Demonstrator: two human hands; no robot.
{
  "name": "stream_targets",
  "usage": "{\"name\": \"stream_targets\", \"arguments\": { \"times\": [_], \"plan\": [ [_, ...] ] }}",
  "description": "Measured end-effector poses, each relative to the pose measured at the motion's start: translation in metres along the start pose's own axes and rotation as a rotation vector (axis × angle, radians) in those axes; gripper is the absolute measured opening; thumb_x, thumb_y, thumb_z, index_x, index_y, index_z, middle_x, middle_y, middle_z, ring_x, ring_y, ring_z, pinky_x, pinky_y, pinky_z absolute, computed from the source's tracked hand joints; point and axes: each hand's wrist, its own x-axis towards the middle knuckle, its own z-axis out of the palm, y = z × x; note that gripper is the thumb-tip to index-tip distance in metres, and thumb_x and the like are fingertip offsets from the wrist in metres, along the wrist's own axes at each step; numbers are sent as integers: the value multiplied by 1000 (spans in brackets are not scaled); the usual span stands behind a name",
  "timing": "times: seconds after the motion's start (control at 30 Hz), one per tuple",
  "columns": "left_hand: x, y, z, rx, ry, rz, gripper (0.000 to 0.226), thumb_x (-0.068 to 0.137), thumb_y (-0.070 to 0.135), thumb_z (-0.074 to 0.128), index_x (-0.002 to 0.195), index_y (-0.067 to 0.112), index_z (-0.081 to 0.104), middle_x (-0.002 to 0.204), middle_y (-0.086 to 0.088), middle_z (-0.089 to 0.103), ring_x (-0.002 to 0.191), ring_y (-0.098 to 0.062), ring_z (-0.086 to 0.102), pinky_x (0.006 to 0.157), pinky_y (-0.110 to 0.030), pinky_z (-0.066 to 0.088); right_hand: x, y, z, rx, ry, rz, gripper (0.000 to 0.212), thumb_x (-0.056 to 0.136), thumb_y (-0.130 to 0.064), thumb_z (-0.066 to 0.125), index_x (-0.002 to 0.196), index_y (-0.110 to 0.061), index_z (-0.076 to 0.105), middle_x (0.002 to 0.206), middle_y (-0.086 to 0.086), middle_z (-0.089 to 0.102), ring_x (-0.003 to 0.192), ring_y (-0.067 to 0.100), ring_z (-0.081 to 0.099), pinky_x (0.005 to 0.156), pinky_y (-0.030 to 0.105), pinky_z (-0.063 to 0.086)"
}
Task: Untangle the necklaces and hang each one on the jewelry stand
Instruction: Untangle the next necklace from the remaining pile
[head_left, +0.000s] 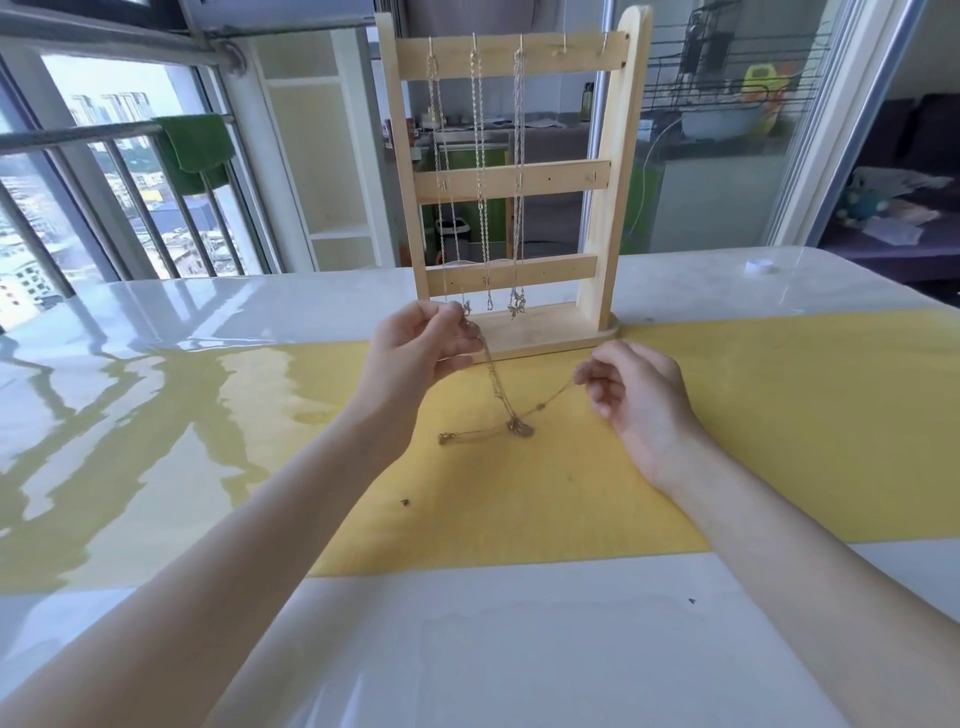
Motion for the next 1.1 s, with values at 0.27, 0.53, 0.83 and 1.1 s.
{"name": "stream_targets", "arguments": {
  "times": [0.27,0.53,0.83,1.1],
  "plan": [
    [2,7,2,-122,20,-47,16,100,17,44,88,10,52,77,-1,62,74,-14,66,80,-28,57,-1,1,-3,-139,86,-32,17,89,-6,51,73,-12,48,45,-1,49,40,11,32,36,19,21],
    [3,10,2,-62,-63,-108,16,99,16,47,85,11,51,71,0,60,57,-9,55,60,-20,49,3,6,-4,-520,25,-116,12,85,-12,57,75,-16,54,40,-8,47,36,5,34,45,22,27],
    [0,-16,-3,1281,-302,45,10,92,20,55,90,15,64,84,4,61,73,-17,60,70,-30,49,10,5,-14,-881,97,-282,6,84,-19,65,80,-15,61,81,-3,59,73,13,53,62,27,39],
    [-14,-26,23,1317,-264,316,17,88,41,61,99,30,70,93,7,49,102,-17,44,78,-31,30,5,-2,-5,-1084,-318,-495,9,83,-12,68,83,-14,76,75,-15,51,66,-13,46,59,9,31]
  ]
}}
